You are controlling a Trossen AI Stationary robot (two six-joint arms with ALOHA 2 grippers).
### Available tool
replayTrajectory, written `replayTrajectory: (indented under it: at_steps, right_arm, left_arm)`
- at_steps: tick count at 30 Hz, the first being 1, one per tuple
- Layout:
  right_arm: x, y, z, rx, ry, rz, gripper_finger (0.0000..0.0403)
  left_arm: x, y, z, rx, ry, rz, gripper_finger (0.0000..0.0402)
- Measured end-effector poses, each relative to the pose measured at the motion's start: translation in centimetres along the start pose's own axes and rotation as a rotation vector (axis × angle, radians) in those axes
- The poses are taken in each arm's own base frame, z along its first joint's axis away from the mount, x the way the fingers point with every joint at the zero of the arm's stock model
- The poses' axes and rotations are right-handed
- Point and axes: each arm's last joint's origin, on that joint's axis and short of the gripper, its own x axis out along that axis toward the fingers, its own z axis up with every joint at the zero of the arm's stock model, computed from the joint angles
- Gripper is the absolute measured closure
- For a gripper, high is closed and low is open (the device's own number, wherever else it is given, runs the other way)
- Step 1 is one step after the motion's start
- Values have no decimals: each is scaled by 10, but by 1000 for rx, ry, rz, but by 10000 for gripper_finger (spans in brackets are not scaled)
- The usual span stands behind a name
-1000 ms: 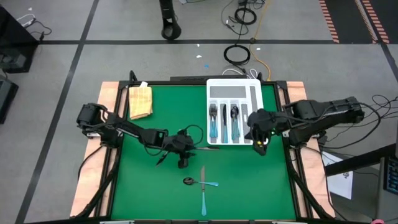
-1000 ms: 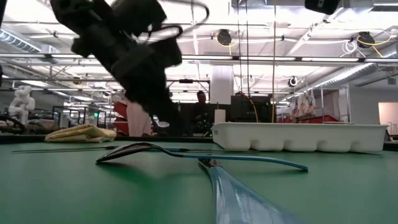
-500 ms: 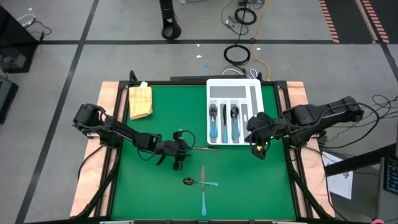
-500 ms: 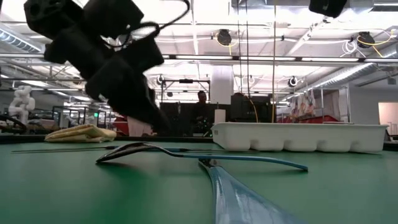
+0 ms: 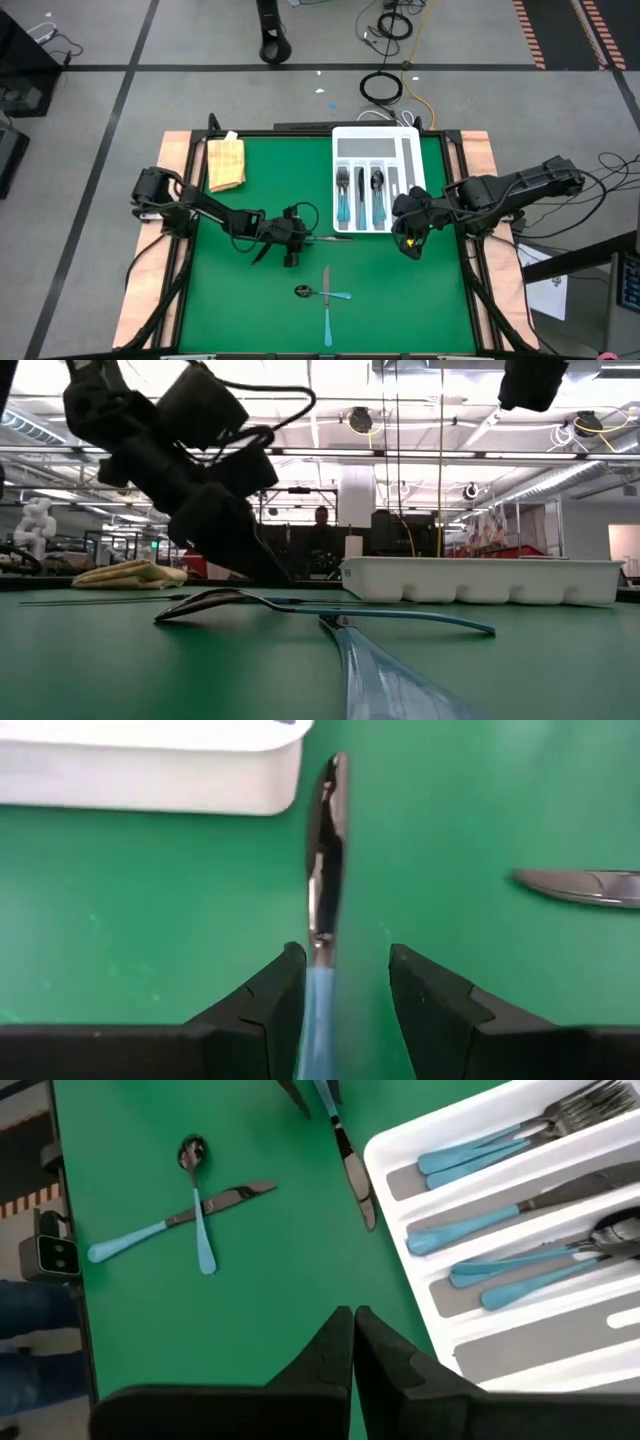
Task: Sort silverware
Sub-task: Put the blue table knife into the silverware organizer
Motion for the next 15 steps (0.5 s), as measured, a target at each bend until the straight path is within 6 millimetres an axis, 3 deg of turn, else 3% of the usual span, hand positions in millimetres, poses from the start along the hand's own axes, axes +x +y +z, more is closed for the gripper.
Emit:
replayTrajectory:
  at_steps: [6,12,15]
  right_arm:
    - [0,4,4,3,-42,34,403]
    - [0,7,8,6,-87,69,403]
    - [0,8,9,6,-99,78,403]
  left_arm:
    - [15,10,-13,-44,39,-3,249]
    - [35,7,-33,-73,86,12,251]
    - [45,5,-37,-123,22,8,281]
